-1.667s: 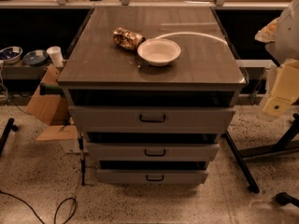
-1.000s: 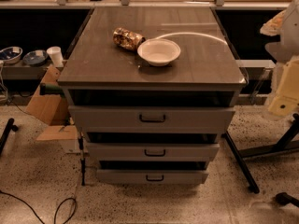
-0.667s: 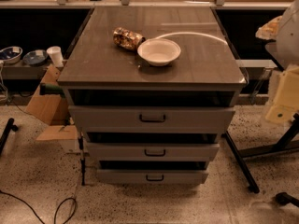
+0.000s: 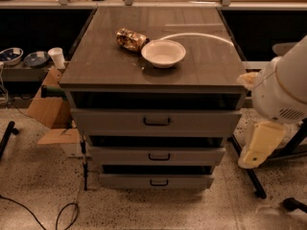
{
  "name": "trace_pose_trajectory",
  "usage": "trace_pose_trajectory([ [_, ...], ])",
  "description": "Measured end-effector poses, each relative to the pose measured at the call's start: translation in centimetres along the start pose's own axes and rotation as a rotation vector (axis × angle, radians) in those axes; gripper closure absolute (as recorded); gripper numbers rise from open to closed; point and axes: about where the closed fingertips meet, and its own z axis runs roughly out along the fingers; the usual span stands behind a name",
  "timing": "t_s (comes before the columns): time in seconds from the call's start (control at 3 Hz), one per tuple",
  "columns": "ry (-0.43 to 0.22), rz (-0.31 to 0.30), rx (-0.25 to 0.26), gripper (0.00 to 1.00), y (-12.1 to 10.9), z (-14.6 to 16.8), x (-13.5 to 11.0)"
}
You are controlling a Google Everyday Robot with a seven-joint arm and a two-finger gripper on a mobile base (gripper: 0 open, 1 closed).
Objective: Open bottom drawer
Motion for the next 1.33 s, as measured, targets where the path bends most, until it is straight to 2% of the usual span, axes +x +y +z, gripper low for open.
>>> trace_pose_trajectory([
  [0.33, -0.054, 0.005, -0.038, 0.0, 1.3, 6.8, 0.3],
  [1.0, -0.155, -0.017, -0.044, 0.0, 2.7, 19.7, 1.9],
  [1.33, -0.176, -0.001, -0.057, 0.0, 3.5, 25.5, 3.8],
])
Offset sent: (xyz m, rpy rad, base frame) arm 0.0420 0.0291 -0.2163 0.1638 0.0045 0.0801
